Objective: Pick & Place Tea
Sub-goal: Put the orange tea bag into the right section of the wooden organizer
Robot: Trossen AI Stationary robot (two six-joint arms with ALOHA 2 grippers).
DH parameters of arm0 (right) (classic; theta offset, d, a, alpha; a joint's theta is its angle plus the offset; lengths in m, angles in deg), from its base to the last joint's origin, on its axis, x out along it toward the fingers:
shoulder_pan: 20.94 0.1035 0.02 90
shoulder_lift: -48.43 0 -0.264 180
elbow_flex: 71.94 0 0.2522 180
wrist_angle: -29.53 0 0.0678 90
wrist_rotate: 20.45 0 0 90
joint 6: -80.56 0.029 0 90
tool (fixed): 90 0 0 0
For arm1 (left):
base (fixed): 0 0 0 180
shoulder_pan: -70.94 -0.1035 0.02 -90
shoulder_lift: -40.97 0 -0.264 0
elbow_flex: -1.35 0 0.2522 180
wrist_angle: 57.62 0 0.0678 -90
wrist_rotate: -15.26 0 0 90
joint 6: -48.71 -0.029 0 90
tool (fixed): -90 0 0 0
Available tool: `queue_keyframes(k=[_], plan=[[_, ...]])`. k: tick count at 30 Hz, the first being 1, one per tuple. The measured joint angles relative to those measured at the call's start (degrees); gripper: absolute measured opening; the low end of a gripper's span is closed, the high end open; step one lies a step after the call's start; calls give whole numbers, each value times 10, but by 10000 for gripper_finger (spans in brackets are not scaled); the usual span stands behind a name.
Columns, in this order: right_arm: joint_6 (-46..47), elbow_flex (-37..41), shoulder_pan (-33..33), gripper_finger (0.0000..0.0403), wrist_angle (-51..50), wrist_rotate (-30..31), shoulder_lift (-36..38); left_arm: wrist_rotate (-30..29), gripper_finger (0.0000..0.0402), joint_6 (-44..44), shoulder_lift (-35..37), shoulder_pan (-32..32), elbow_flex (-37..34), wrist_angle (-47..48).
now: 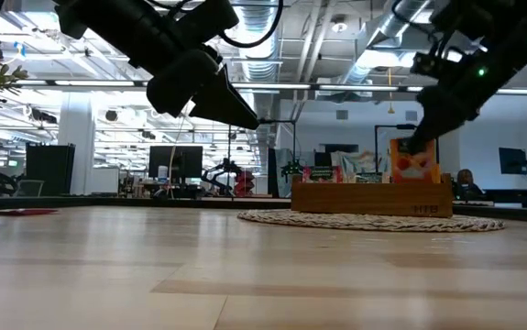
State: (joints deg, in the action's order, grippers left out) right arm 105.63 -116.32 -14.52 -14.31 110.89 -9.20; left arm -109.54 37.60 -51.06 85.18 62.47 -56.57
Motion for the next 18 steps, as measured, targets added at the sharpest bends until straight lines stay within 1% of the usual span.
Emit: queue_keyframes(k=[6, 12, 16, 18], plan=[[0, 0, -28, 0, -10, -69, -27, 0, 149, 0, 0, 0, 0, 2], [0, 0, -28, 0, -13, -70, -46, 0, 149, 0, 0, 0, 0, 2], [-1, 0, -28, 1, -34, -69, -46, 0, 149, 0, 0, 0, 0, 2], [0, 0, -28, 7, -43, -67, -45, 0, 149, 0, 0, 0, 0, 3]])
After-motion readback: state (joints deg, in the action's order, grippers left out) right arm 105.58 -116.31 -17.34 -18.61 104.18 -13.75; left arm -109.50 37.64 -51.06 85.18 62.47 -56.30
